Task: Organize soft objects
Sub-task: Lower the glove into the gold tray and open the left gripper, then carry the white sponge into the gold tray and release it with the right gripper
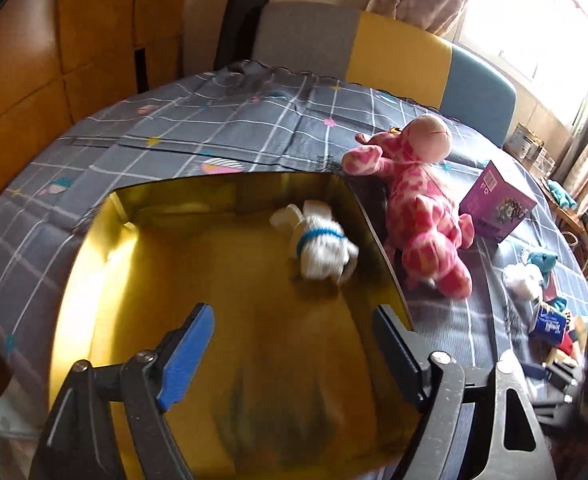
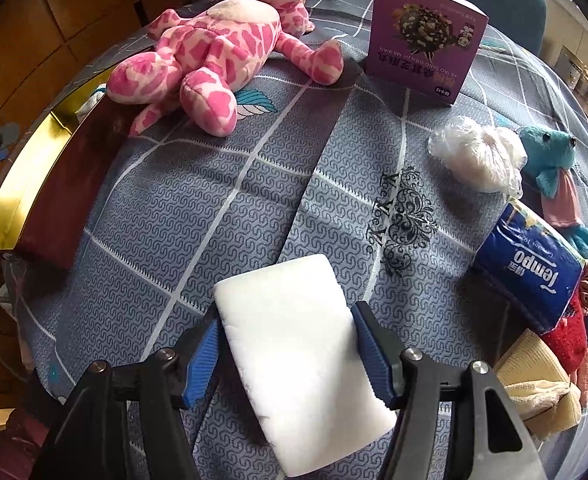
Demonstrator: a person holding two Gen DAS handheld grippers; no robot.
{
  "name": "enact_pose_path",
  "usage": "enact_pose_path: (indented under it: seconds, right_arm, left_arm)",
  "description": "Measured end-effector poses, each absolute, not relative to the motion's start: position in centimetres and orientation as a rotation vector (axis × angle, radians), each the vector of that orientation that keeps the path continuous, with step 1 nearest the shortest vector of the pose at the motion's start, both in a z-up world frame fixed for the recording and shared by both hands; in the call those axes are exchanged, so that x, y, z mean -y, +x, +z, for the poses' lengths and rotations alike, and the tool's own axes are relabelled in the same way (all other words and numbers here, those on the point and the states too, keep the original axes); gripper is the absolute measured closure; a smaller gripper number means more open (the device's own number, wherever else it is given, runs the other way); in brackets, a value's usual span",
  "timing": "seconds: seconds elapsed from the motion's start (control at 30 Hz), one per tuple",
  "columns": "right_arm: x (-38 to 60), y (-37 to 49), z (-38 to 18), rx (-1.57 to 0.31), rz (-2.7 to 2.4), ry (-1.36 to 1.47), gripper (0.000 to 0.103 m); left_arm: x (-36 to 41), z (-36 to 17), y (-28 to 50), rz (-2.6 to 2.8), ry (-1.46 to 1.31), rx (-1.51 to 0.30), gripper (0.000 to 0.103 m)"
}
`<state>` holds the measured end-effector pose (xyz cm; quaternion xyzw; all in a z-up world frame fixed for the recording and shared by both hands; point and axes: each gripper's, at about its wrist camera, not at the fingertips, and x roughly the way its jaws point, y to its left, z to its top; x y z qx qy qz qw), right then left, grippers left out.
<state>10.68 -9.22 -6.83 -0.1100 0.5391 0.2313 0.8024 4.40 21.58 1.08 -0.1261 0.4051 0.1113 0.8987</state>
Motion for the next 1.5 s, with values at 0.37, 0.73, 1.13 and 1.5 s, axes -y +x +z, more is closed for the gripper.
enact_pose_path:
  seconds: [0.37, 0.73, 1.13, 1.5]
  right_arm:
    - [7.5, 9.8, -1.7, -1.068, 0.462, -0.22, 0.043]
    - [-2.7, 7.8, 3.7, -1.085, 0.81, -0.001, 0.043]
    - [-10.9, 11.0, 0.7, -1.173, 0.716, 0.13, 0.041]
    - [-12.0, 9.8, -1.1, -1.07, 0.631, -0.084, 0.037]
  left_arm:
    - [-21.8, 2.1, -0.5, 0.284, -0.263, -0.785, 0.006]
    - [-23.9, 2.8, -3.0, 0.38, -0.261, -0.737, 0.006]
    - [-27.9, 2.3, -5.2, 0.483, -0.327, -0.707, 0.006]
    - [-27.8, 2.7, -5.4, 0.475, -0.331, -0.691, 0.006]
